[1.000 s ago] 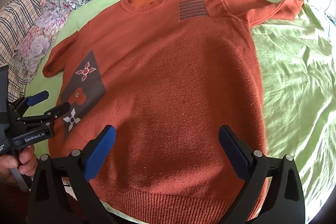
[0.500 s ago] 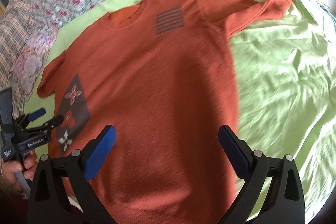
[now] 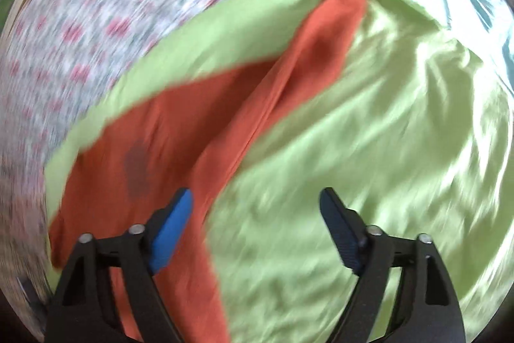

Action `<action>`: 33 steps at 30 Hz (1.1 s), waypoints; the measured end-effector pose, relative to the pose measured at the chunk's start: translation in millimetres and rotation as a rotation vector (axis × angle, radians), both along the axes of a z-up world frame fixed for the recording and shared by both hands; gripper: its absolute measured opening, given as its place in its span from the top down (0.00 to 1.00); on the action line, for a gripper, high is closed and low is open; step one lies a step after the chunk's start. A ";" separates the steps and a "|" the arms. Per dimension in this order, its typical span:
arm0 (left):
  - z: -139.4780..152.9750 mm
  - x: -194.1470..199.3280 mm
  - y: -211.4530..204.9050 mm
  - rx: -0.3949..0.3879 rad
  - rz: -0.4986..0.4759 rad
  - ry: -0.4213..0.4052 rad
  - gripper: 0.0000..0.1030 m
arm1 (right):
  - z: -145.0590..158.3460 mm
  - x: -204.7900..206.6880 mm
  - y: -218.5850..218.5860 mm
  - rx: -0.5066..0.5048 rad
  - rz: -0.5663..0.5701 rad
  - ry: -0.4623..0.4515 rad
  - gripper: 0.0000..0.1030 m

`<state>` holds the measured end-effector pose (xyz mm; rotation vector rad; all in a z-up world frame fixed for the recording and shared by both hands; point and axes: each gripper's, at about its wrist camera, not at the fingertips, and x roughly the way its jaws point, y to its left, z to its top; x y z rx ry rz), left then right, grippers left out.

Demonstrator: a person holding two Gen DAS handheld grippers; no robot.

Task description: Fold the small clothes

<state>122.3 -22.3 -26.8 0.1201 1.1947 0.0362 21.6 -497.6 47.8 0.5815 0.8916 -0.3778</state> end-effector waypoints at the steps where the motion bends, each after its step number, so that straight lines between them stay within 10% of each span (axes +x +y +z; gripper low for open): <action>1: -3.2 3.0 -3.9 0.002 0.001 0.010 0.13 | 1.9 6.7 -17.7 0.012 -0.034 -0.011 0.34; 16: -37.5 46.8 -37.7 0.024 0.024 0.112 0.13 | 1.8 117.3 -183.5 -0.006 -0.253 0.007 0.44; 19: -37.3 55.3 -39.6 0.018 0.022 0.110 0.13 | -5.2 124.4 -190.6 -0.004 -0.243 0.019 0.70; 22: -35.9 62.4 -39.5 0.003 0.020 0.106 0.13 | -1.6 123.7 -183.2 -0.011 -0.212 0.007 0.94; 33: -16.6 53.4 -8.8 -0.056 0.021 0.046 0.13 | 49.1 126.6 -17.6 0.012 0.151 -0.141 0.95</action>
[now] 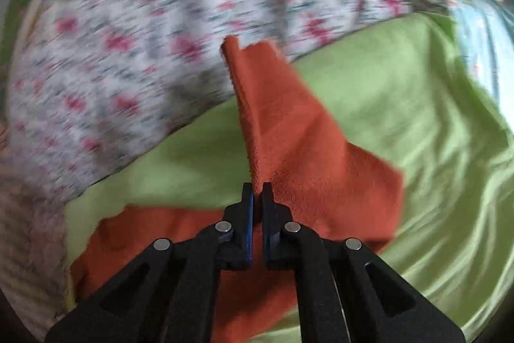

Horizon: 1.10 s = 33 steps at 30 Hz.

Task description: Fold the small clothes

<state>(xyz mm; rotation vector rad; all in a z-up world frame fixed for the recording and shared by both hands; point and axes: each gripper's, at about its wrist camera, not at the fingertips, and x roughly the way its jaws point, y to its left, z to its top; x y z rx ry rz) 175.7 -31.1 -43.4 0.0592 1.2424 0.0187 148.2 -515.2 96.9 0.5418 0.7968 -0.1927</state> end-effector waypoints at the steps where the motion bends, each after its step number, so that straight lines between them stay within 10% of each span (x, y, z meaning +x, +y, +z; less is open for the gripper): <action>1: 0.3 1.0 8.0 -0.009 0.007 -0.005 0.13 | 1.5 1.6 21.1 0.023 0.038 -0.014 0.95; 15: 3.3 -5.8 110.6 -0.217 0.140 -0.035 0.13 | -81.3 27.9 319.5 0.237 0.545 0.065 0.95; 25: -1.5 4.6 111.6 -0.531 0.127 0.006 0.13 | -138.2 6.2 356.5 0.140 0.653 0.236 0.92; 33: -23.6 81.5 76.3 -0.670 0.107 0.077 0.14 | -132.3 -12.7 319.0 0.197 0.609 0.219 0.68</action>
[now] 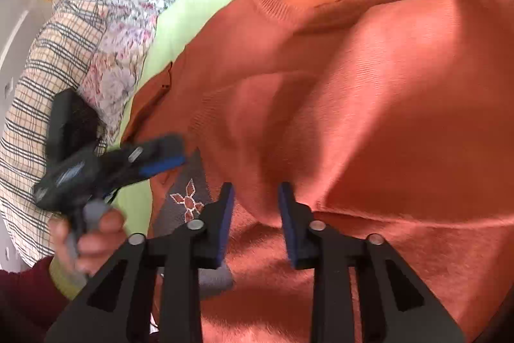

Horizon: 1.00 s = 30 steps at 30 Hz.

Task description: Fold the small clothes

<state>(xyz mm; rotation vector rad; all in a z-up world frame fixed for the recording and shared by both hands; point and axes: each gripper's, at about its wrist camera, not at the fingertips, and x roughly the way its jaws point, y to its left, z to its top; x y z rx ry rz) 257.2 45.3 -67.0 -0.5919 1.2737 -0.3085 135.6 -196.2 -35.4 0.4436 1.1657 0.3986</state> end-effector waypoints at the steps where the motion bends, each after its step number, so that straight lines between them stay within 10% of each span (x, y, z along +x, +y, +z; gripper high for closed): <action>1: -3.7 8.0 -4.1 -0.006 0.000 0.006 0.15 | 2.5 -3.6 -5.8 0.000 -0.014 -0.003 0.67; 3: -2.8 17.8 -12.3 0.006 -0.013 -0.038 0.25 | 5.6 -10.2 -15.0 -0.006 -0.043 -0.002 0.67; 5: 1.1 21.7 -20.0 0.044 -0.056 -0.086 0.67 | 8.6 -17.1 -28.2 -0.006 -0.086 0.002 0.66; 7: 5.5 23.8 -24.8 0.047 -0.059 -0.113 0.88 | 11.5 -23.1 -40.6 0.000 -0.129 0.001 0.66; 12: 63.7 -16.8 -1.1 0.112 0.014 -0.369 0.86 | 20.7 -36.9 -74.3 -0.009 -0.228 -0.017 0.66; 16: 28.4 -19.7 30.4 0.080 0.016 -0.256 0.53 | 25.0 -43.4 -92.3 -0.015 -0.286 -0.034 0.66; 24: -8.9 17.9 29.2 0.078 -0.004 -0.163 0.44 | 26.0 -43.2 -105.4 -0.048 -0.323 -0.025 0.66; 25: -6.1 15.8 23.2 0.086 -0.026 -0.176 0.46 | 27.5 -42.6 -107.2 -0.054 -0.327 -0.028 0.66; 27: -0.3 14.1 13.8 0.088 -0.081 -0.207 0.89 | 31.1 -42.3 -114.0 -0.073 -0.341 -0.037 0.66; 30: 26.6 1.6 1.6 0.202 -0.093 -0.335 0.90 | 37.4 -43.0 -128.9 -0.109 -0.382 -0.054 0.66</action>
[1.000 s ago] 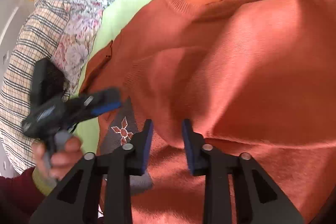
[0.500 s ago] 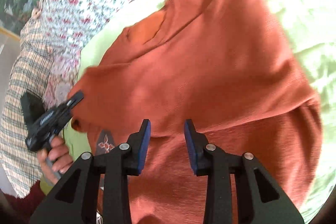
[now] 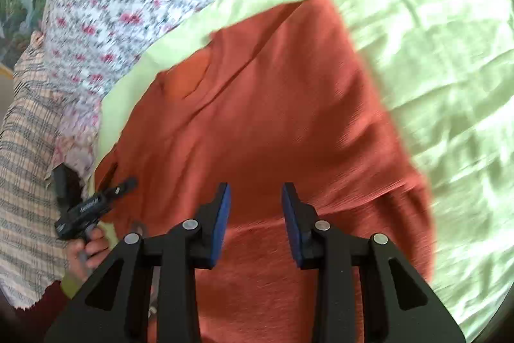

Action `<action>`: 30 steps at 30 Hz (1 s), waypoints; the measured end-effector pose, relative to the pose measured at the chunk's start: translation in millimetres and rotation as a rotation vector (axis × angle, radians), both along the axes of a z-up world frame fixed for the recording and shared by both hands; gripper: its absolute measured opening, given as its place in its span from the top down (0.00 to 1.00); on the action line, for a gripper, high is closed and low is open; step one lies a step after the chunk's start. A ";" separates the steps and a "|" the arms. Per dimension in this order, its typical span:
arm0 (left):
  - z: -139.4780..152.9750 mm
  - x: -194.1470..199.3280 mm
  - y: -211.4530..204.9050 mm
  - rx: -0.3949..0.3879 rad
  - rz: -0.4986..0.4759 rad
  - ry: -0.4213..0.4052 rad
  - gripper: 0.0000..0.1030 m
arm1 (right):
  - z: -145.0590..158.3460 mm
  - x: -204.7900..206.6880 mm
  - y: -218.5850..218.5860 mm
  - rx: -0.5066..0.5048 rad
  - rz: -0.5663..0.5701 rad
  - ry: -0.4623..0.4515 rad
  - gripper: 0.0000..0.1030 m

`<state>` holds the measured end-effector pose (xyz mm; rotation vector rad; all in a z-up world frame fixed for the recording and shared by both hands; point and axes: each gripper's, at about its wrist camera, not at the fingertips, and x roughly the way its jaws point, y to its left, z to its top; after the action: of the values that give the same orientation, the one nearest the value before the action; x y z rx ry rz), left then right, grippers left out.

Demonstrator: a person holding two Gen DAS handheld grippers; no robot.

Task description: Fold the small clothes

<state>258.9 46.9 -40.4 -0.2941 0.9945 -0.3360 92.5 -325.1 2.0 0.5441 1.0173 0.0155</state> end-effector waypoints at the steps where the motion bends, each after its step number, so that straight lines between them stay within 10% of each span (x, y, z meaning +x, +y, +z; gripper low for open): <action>1: 5.1 -2.3 0.3 0.019 0.012 -0.031 0.90 | 2.8 -0.3 -6.9 -0.022 -0.020 -0.005 0.66; 15: -7.3 9.3 19.1 0.122 0.087 0.025 0.92 | -11.7 44.4 -50.9 -0.191 -0.057 0.032 0.45; 16: -7.7 10.6 16.4 0.125 0.088 0.025 0.92 | -18.0 49.1 -48.9 -0.196 -0.039 0.047 0.50; 17: -5.2 10.4 15.4 0.122 0.089 0.020 0.92 | -22.6 52.3 -45.7 -0.217 -0.024 0.066 0.90; 30: -19.3 7.6 -4.9 0.187 0.068 0.033 0.87 | 10.2 23.4 -82.9 -0.187 -0.151 0.001 0.98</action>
<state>266.5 42.0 -59.7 -0.1633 1.0381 -0.1751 115.9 -408.0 12.2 0.4484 0.9647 -0.2120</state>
